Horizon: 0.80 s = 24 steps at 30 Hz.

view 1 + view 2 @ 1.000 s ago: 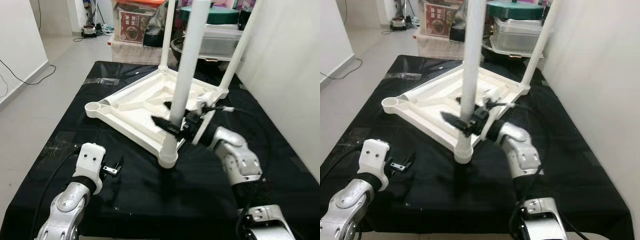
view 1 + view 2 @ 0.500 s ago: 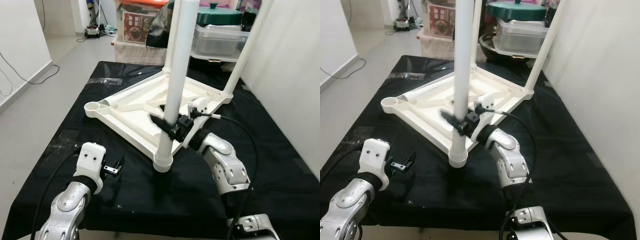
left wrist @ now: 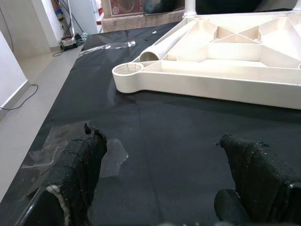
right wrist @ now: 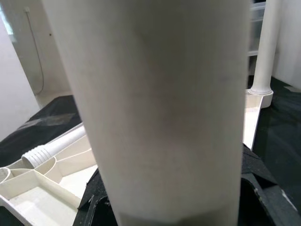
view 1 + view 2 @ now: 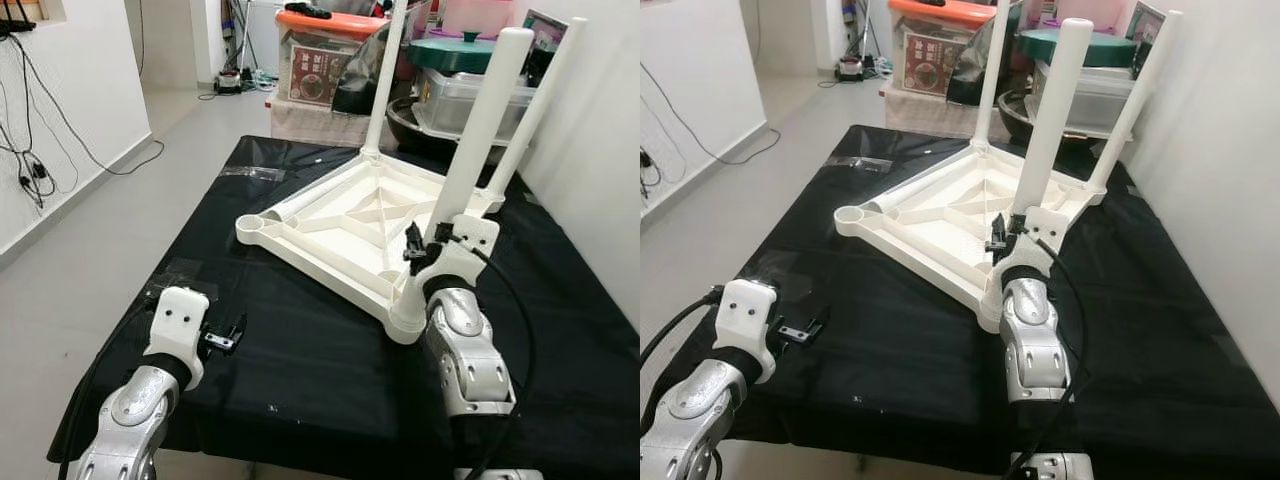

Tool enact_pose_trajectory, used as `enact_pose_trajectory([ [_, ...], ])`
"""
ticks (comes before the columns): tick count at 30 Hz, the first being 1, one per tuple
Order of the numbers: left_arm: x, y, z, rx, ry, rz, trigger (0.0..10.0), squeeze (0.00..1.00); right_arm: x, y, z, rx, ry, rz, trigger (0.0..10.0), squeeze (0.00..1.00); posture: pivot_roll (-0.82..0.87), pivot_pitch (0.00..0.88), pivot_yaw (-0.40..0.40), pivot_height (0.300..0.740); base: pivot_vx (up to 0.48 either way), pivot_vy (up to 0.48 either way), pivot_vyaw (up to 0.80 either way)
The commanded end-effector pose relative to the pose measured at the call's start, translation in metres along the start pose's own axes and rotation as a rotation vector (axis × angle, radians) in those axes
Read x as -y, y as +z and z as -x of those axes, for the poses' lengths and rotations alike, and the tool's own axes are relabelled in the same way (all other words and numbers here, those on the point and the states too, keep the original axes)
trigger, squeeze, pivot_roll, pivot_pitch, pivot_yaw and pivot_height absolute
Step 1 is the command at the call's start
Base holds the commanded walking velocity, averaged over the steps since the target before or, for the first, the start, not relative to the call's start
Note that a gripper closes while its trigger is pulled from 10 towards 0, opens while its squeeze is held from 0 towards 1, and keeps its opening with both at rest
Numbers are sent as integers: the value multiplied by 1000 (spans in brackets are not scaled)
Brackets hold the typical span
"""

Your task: Building children table

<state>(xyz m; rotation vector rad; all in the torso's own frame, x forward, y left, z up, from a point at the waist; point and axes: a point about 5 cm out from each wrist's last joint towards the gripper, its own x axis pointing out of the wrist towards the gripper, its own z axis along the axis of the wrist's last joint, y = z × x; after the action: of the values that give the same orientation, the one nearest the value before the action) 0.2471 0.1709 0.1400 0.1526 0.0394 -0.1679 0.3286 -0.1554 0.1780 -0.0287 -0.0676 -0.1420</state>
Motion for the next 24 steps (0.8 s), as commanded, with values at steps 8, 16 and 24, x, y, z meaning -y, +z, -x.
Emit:
enact_pose_trajectory([
  [8, 1, -1, -2, -11, -17, -3, 10000, 0, -19, 26, -20, 117, 605, -86, 10000, 0, 104, 0, -100, 740, 0, 0, 0],
  [16, 1, -2, -3, -9, -21, 0, 10000, 0, -19, 13, -10, 15, 1048, -26, 10000, 0, 120, 0, -109, 740, 0, 0, 0],
  [24, 1, -3, -2, -14, -14, -5, 10000, 0, -36, 15, -29, 10, 999, -52, 10000, 0, 141, 0, -120, 740, 0, 0, 0],
])
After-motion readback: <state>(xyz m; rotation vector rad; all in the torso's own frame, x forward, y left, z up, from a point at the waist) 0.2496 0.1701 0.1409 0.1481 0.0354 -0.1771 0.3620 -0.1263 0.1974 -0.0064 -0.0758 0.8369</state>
